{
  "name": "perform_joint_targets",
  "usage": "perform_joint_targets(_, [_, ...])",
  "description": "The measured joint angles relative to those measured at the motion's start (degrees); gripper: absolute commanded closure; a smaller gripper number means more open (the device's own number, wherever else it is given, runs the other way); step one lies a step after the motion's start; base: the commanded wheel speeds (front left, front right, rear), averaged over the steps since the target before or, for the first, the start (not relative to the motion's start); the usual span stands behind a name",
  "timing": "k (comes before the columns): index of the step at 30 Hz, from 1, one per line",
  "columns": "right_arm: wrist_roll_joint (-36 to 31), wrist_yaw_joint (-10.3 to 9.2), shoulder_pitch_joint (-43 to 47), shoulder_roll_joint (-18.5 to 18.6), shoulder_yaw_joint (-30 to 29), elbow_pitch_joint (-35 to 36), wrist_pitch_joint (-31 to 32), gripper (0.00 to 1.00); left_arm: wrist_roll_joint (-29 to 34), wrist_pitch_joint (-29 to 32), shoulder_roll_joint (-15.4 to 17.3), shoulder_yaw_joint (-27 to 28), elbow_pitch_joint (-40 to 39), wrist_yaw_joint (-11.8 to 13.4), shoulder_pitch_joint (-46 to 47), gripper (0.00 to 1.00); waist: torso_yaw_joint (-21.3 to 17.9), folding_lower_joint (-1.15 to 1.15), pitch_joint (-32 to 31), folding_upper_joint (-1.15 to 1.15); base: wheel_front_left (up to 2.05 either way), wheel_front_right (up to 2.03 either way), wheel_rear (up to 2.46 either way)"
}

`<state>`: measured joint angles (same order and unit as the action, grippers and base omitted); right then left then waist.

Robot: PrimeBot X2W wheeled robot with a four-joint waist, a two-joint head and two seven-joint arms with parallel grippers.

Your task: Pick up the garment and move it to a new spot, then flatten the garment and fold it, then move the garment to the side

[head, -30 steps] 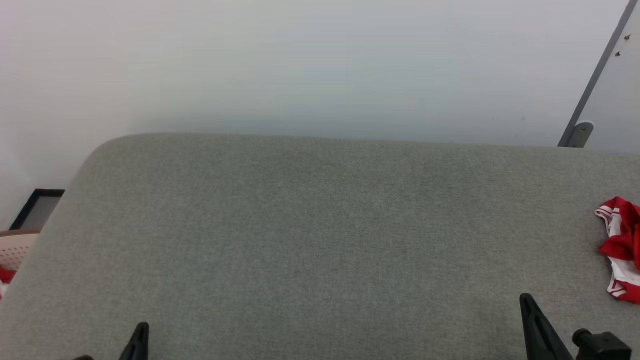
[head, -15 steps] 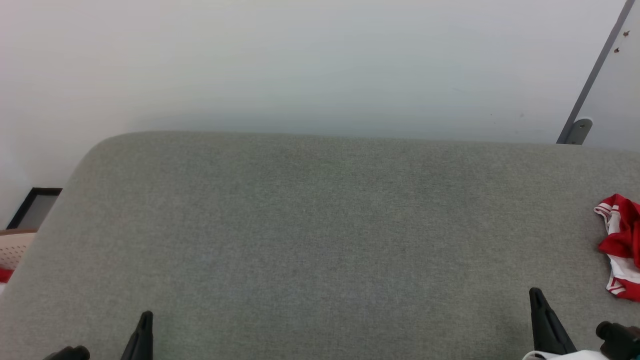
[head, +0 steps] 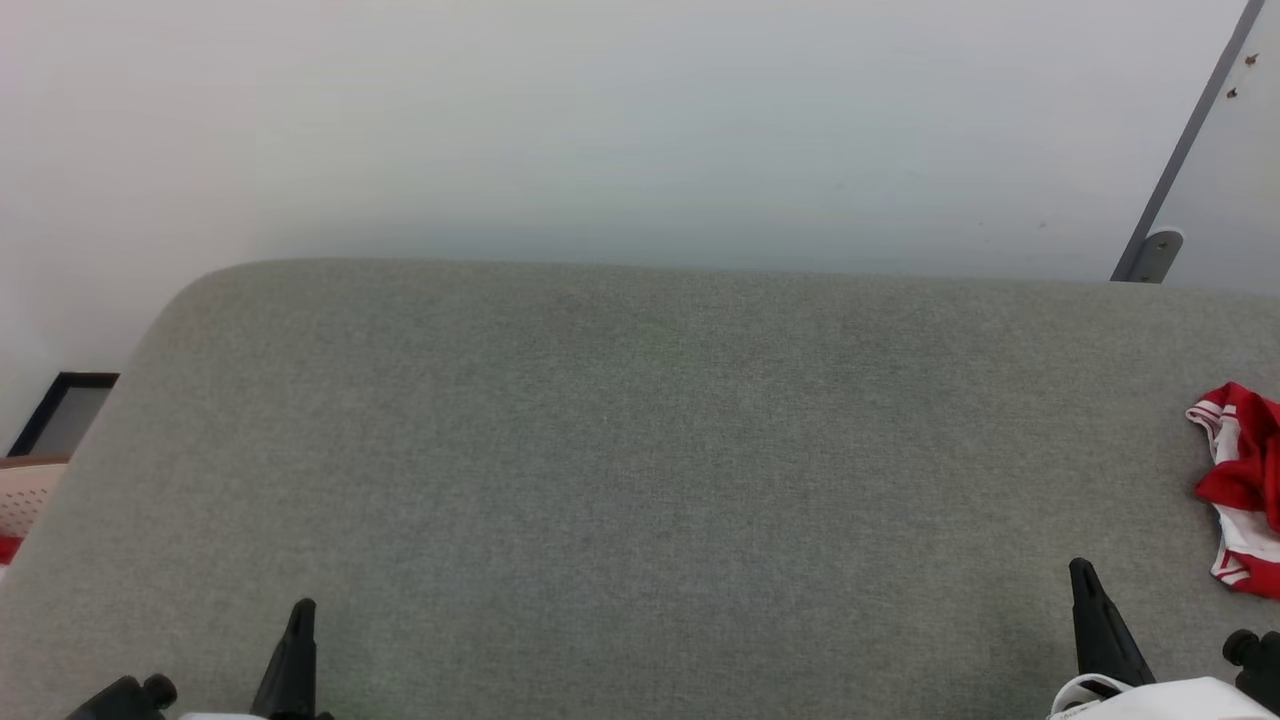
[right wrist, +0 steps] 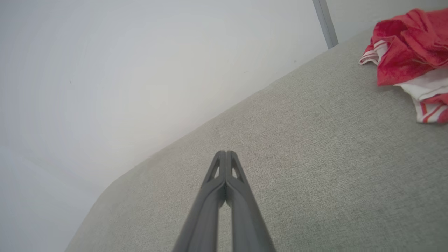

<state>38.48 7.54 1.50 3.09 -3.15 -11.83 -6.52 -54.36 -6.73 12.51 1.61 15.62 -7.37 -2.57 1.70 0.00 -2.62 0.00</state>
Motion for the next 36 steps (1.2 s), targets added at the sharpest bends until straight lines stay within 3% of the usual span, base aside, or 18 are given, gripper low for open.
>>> perform_joint_targets(36, [25.84, -0.01, -3.53, -0.04, -1.68, -1.05, 6.28, 1.00, -18.27, 6.33, -4.70, 2.37, -0.66, 0.00, 3.99, 1.00, -0.65, 0.00, 1.08, 0.00, 0.00, 0.00, 0.00])
